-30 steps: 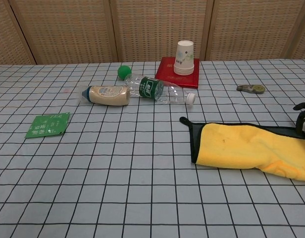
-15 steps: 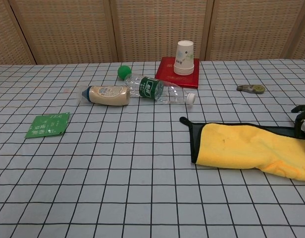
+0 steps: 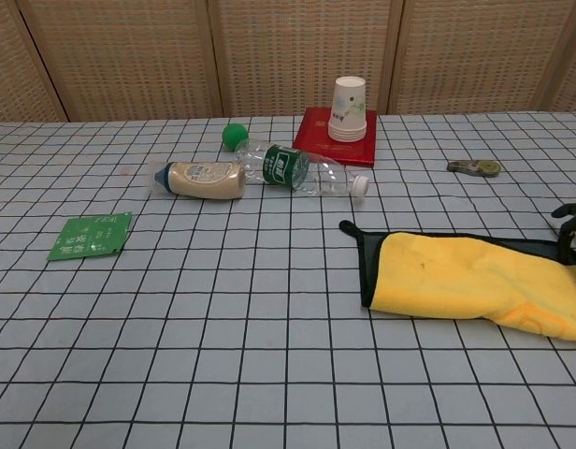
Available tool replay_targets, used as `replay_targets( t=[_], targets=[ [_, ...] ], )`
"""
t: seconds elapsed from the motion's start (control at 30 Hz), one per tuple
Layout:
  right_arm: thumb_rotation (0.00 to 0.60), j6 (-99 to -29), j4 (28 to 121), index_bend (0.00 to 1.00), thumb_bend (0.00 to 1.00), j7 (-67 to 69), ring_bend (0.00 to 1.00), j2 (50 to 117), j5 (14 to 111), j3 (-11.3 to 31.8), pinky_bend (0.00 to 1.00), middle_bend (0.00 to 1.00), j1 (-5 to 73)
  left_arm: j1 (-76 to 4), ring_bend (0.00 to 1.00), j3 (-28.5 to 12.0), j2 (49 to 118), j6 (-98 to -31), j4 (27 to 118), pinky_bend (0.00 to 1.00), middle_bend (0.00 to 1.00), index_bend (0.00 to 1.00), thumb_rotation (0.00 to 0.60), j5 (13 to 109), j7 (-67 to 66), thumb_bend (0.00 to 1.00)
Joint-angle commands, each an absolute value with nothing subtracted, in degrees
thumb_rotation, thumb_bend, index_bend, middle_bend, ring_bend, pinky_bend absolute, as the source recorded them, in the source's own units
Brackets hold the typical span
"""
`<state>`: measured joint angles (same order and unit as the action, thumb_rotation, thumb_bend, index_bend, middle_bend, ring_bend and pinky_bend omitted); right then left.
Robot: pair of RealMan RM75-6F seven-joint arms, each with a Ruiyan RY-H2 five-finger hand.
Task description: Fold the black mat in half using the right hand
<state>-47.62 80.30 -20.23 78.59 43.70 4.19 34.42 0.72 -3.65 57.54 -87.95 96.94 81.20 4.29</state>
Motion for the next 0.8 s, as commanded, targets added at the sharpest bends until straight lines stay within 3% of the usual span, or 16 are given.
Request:
replay_targets(
  t=[0.03,0.8],
  targets=[
    [0.6,-47.66,80.05,0.54,0.52,-20.18,0.0,78.79,43.92,4.12,0.0,0.0,34.42,0.71,0.0,-3.63,57.57,-87.95,96.93,0.0,0.0,0.0,0.6,81.24,4.24,0.0],
    [0.6,-50.77,80.06,0.6,0.56,-17.88,0.0,78.61,50.85,4.82,0.0,0.0,33.33,0.68,0.0,-3.58,57.66,-87.89,97.04,0.0,0.0,0.0,0.6,81.24,4.0,0.0]
  ],
)
